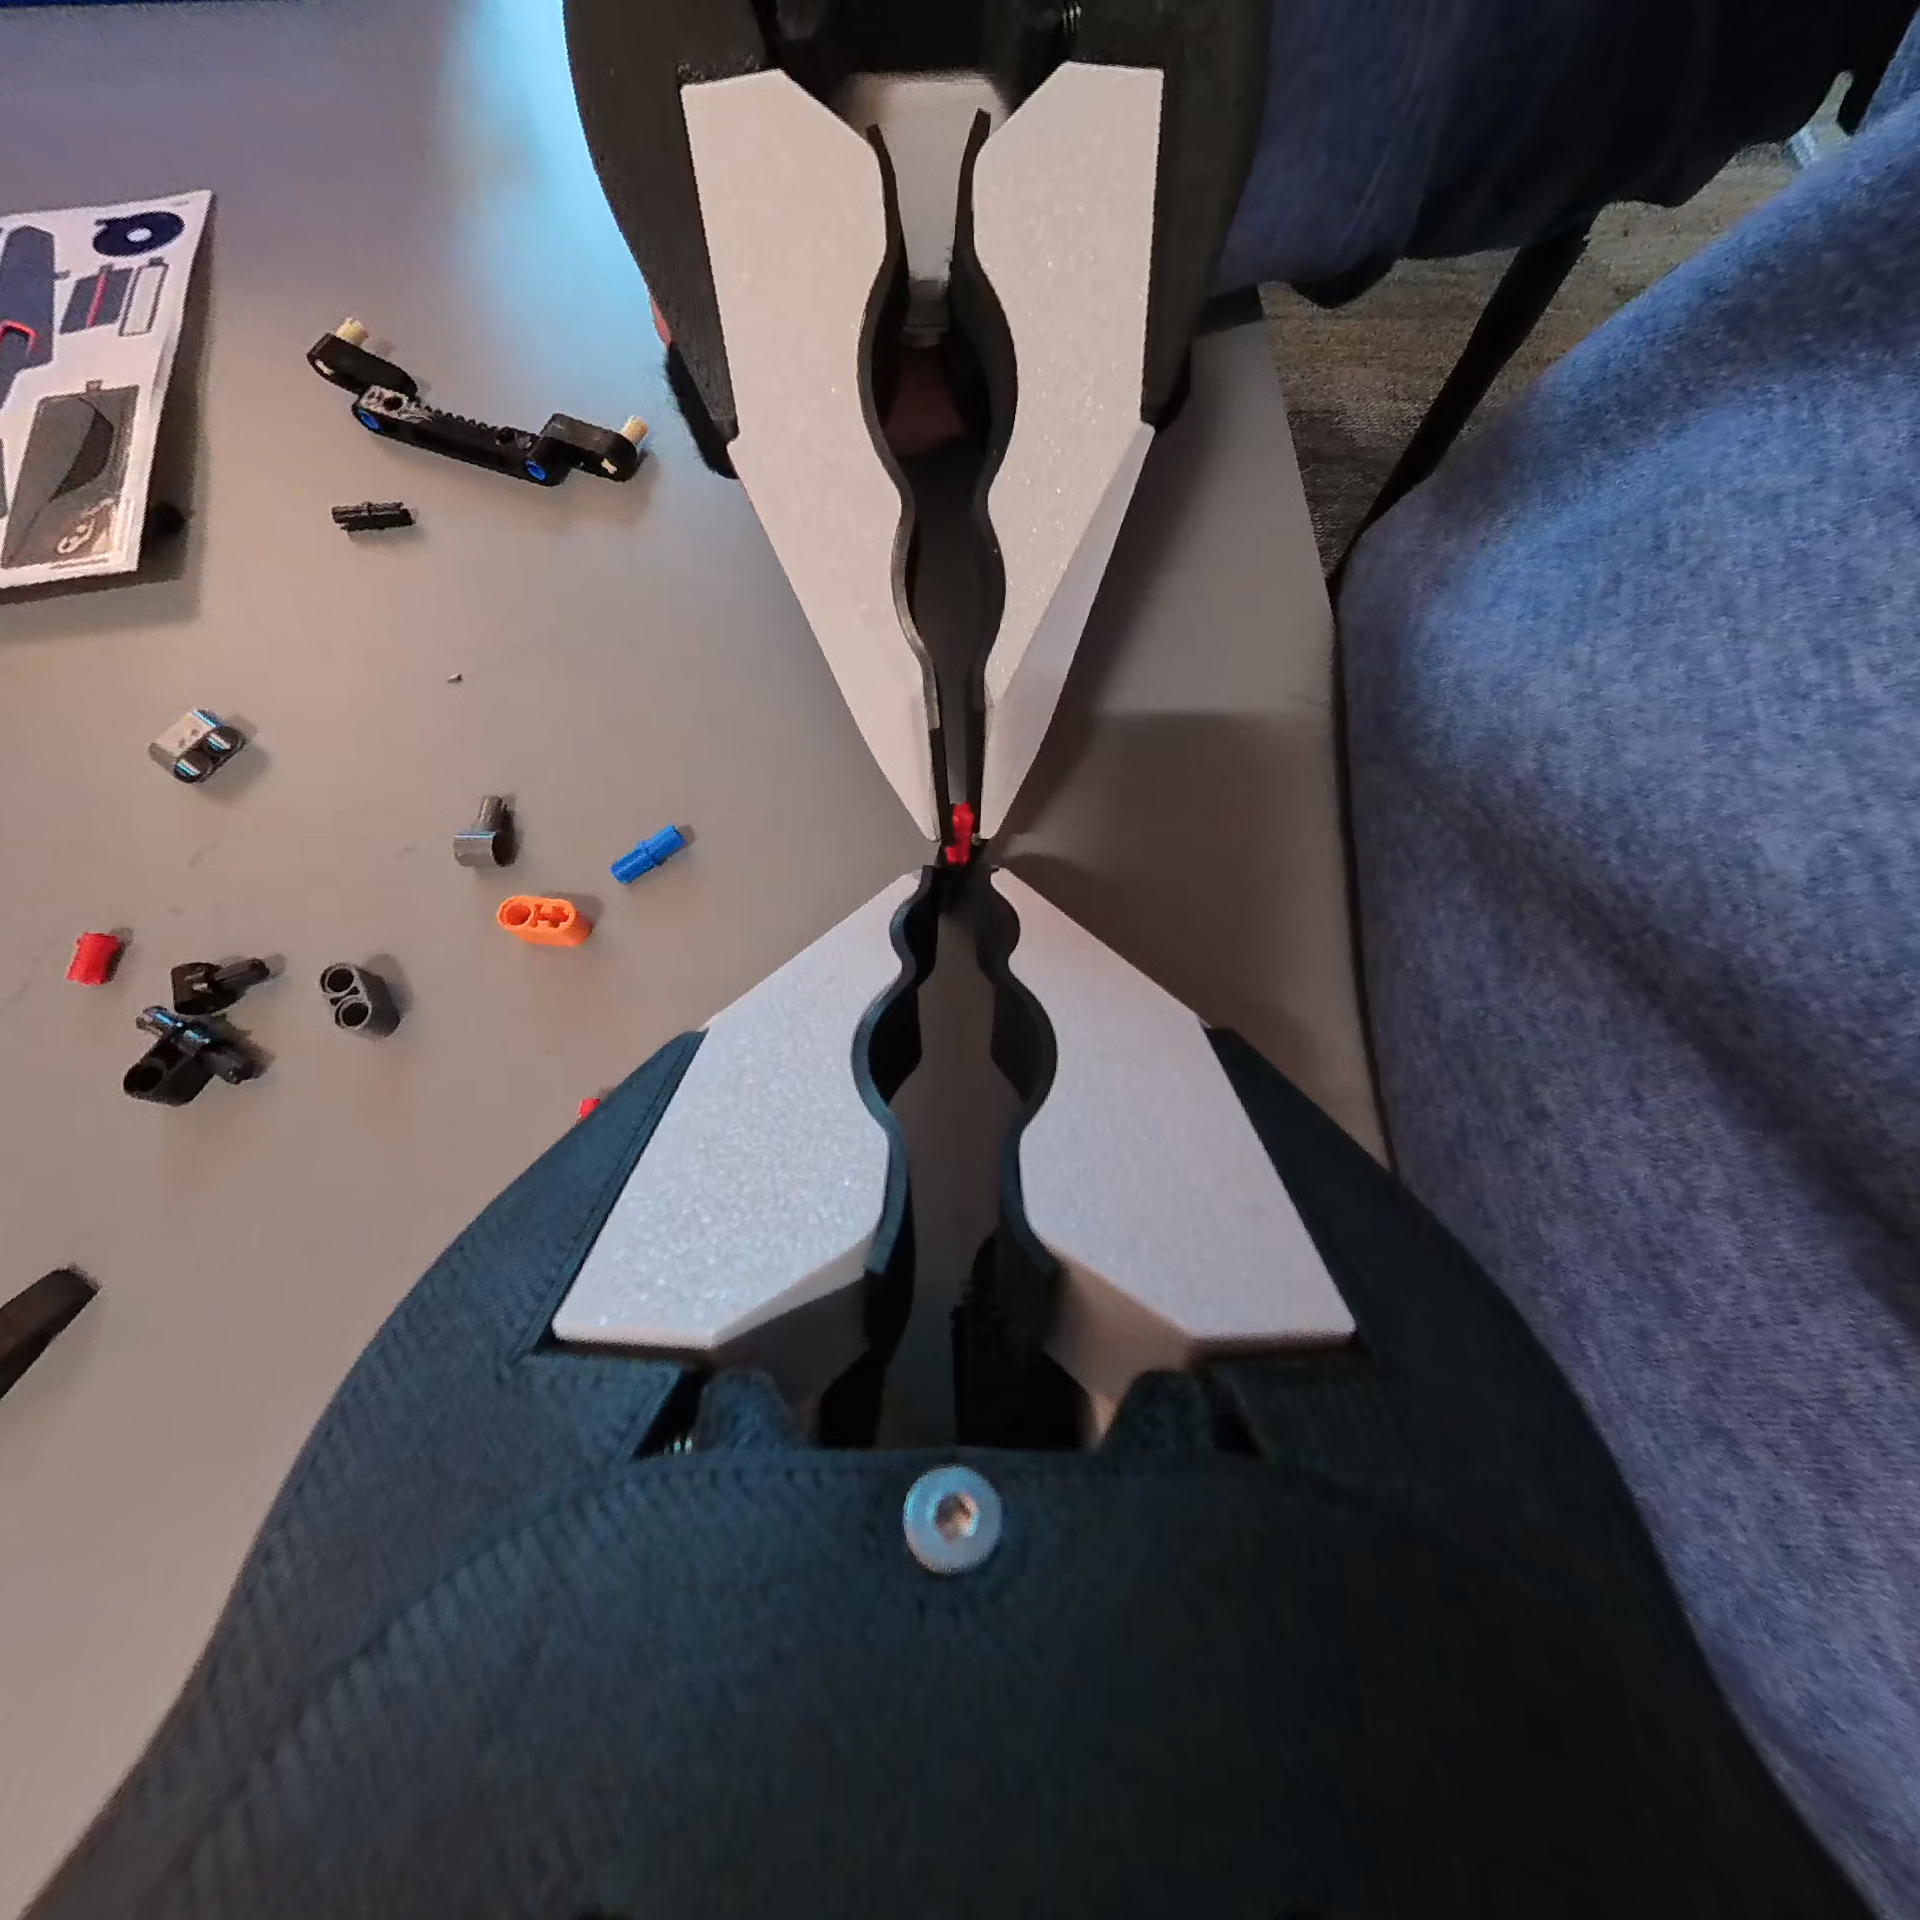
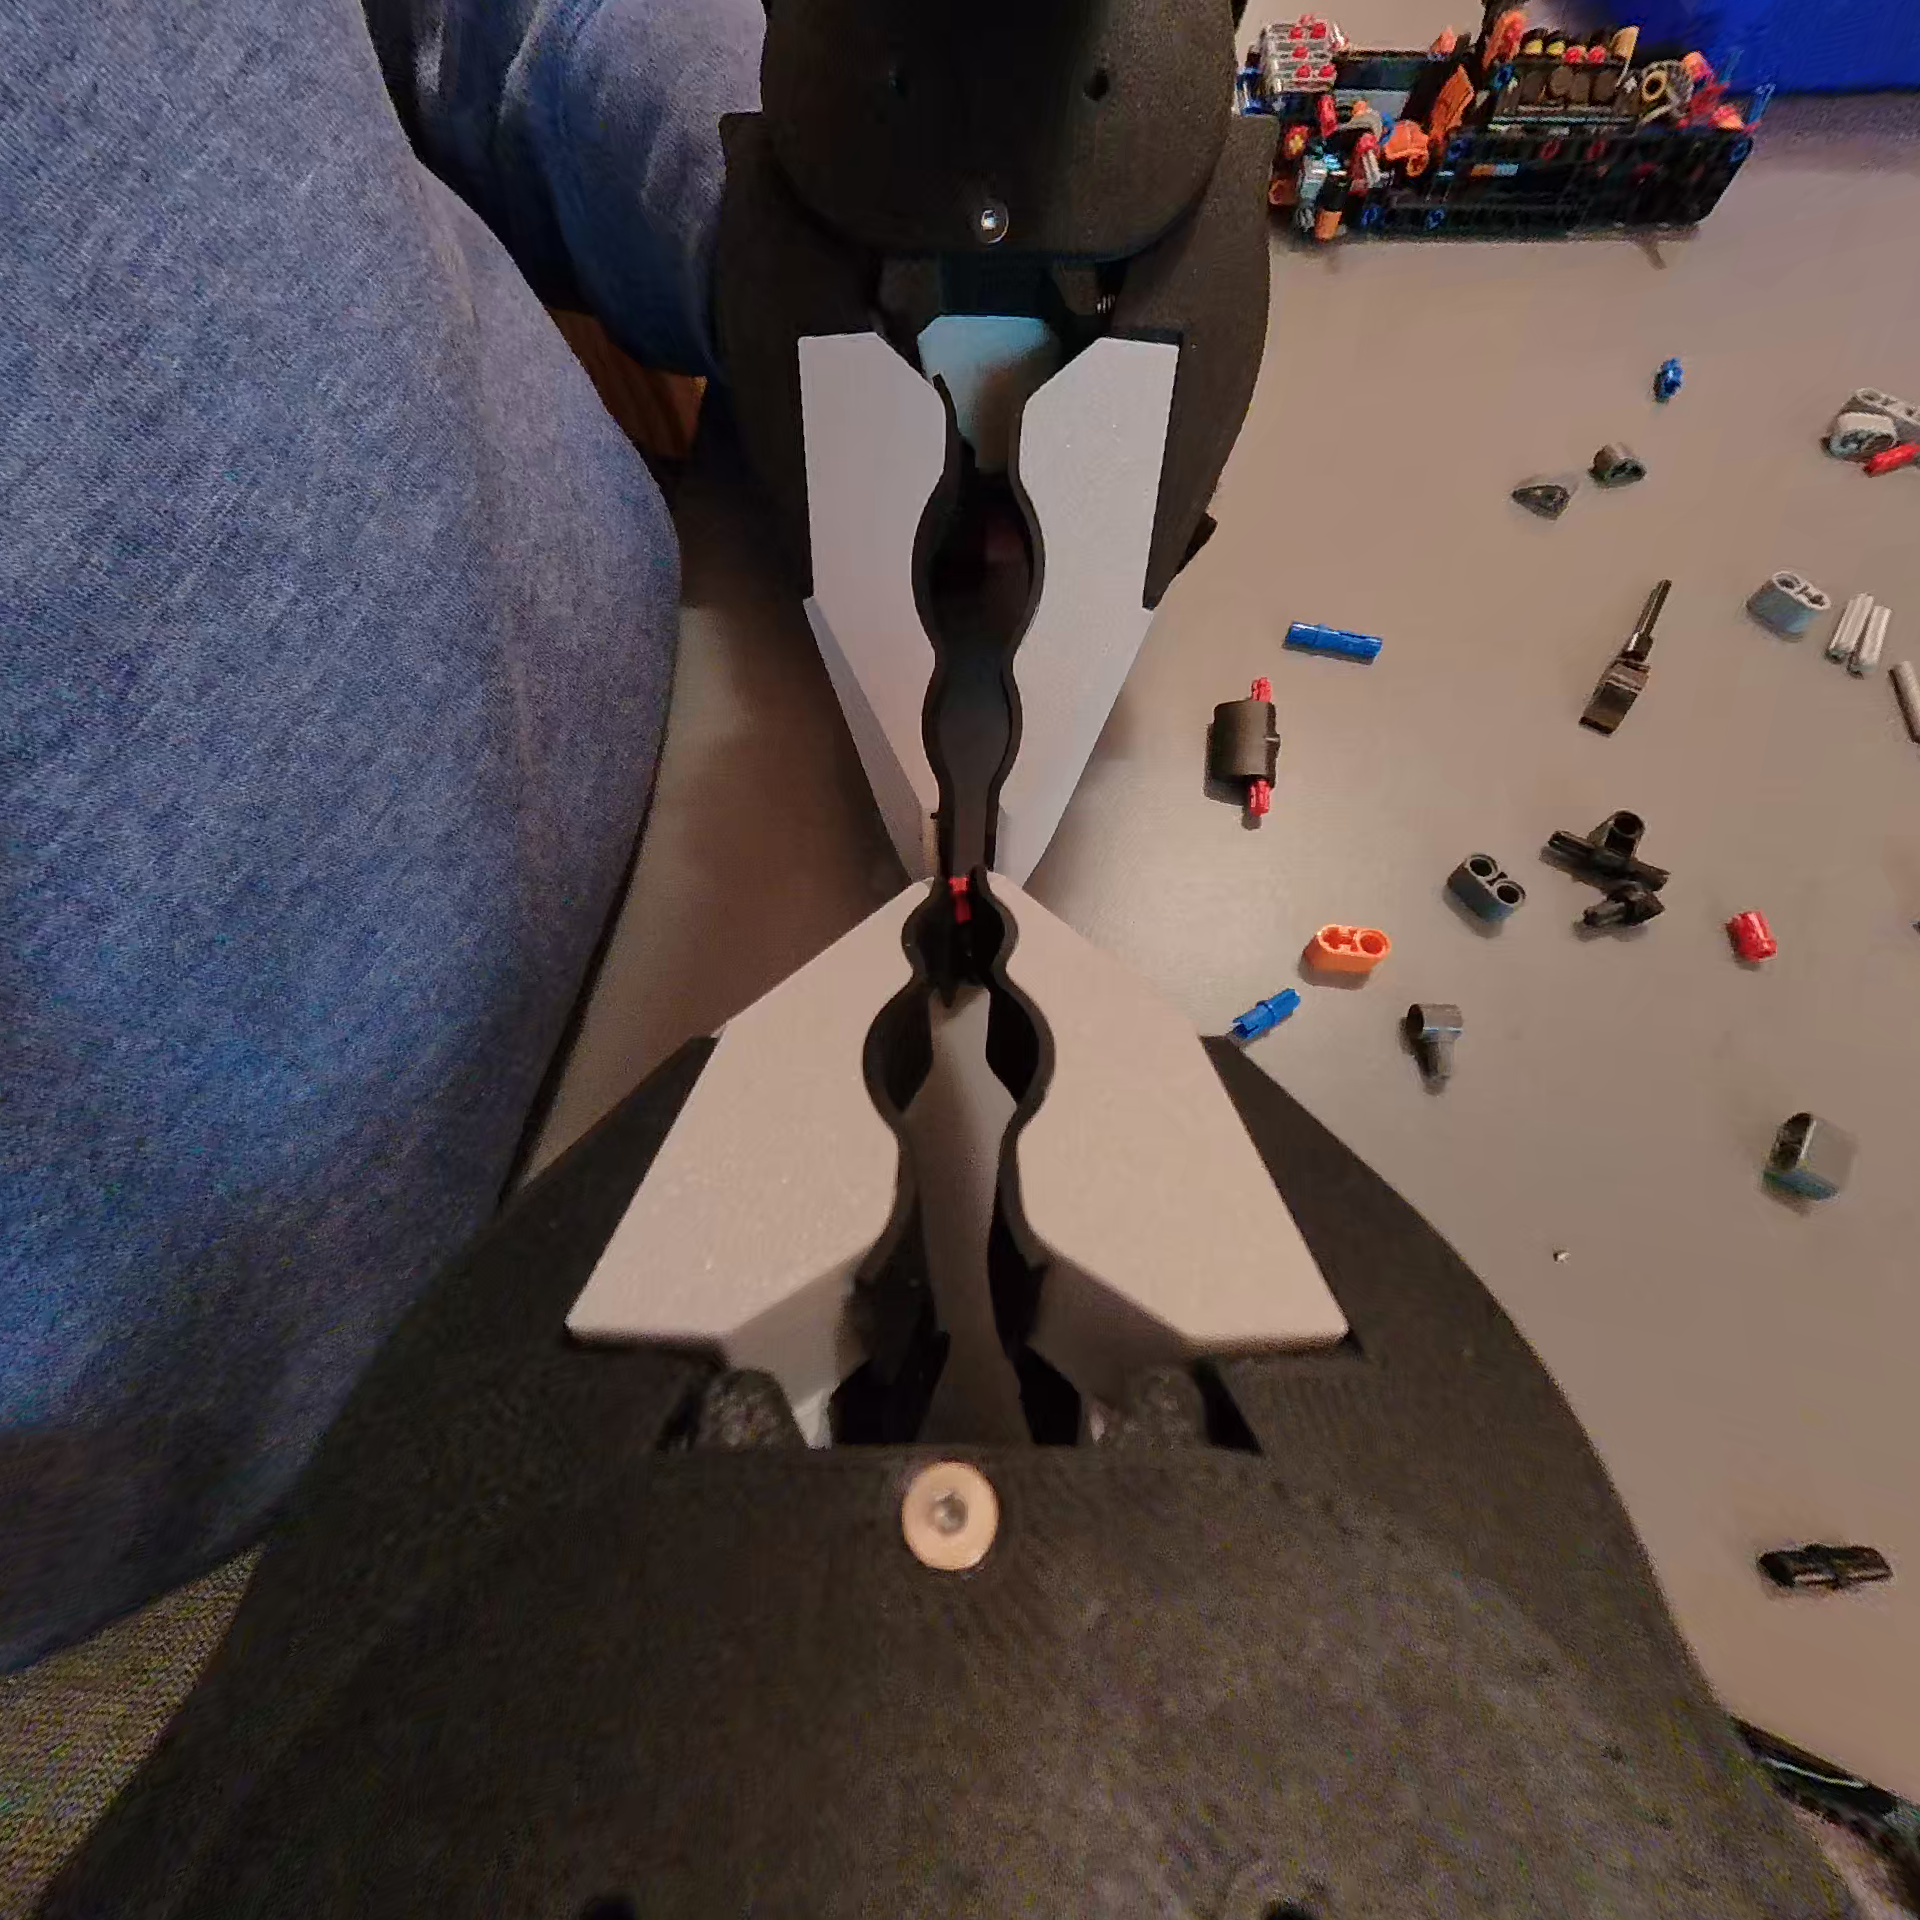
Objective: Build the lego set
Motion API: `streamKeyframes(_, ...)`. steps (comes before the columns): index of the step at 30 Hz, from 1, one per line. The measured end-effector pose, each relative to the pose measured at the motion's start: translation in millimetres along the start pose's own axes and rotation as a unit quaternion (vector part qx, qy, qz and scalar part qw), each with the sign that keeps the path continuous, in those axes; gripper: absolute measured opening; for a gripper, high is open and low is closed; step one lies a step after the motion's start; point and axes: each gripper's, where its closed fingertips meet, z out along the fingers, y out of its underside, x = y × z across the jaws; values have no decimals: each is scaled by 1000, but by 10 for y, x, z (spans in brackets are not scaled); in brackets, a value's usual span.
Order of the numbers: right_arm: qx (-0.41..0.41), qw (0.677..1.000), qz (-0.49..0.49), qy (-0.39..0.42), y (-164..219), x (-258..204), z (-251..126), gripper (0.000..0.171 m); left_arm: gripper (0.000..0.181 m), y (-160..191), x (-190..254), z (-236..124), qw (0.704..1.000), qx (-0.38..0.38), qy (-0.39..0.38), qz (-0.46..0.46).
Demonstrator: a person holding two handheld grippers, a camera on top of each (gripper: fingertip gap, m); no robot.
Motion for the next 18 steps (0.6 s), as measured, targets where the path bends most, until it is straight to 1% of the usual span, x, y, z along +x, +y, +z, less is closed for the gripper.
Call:
streamKeyframes(8,-3,1000,9,-1,8,-9,0,1,4,0,8,8,1000,-2,0,3)
streamKeyframes(18,-49,998,-27,28,20,6,3,1,4,-1,-7,16,1000,-3,3,-2)
